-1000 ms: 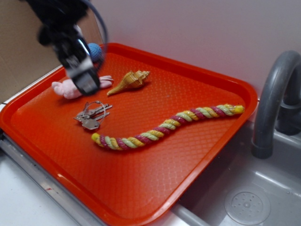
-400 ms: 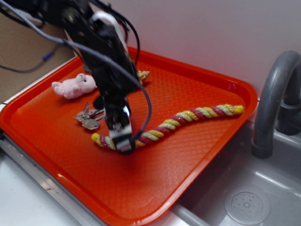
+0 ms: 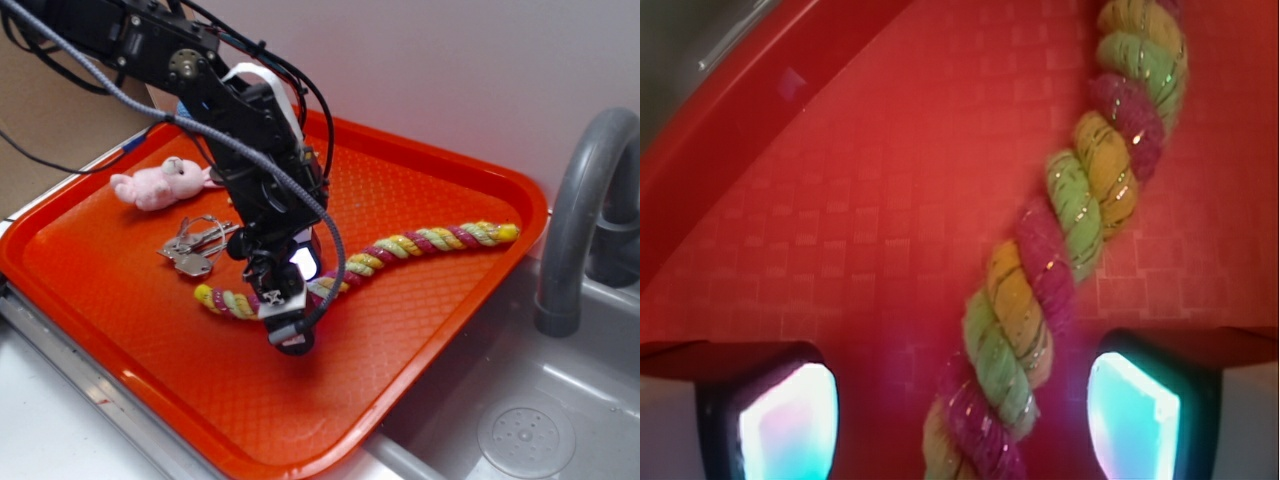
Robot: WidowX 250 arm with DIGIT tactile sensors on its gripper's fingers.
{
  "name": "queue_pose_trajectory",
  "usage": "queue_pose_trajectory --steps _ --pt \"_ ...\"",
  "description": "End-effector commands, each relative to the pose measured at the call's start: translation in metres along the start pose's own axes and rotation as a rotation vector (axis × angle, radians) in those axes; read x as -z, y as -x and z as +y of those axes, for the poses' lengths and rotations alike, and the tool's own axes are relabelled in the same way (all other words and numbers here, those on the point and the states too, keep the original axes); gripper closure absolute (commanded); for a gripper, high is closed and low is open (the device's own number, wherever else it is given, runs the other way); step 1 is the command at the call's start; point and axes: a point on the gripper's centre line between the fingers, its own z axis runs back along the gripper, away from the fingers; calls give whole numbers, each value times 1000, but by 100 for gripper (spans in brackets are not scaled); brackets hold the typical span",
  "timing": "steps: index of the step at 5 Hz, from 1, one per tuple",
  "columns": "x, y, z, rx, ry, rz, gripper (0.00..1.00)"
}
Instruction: Grab the multicolored rope.
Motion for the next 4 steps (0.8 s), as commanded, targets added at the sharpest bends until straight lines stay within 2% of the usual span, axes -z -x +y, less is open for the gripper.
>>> queue_pose_trajectory --steps 1,2,3,4 --pt "4 21 -14 -34 -128 84 100" --pt "-3 24 -8 -155 -245 166 100" --pt "-50 21 -5 -400 -232 79 100" --pt "-101 17 0 -593 -253 -37 100"
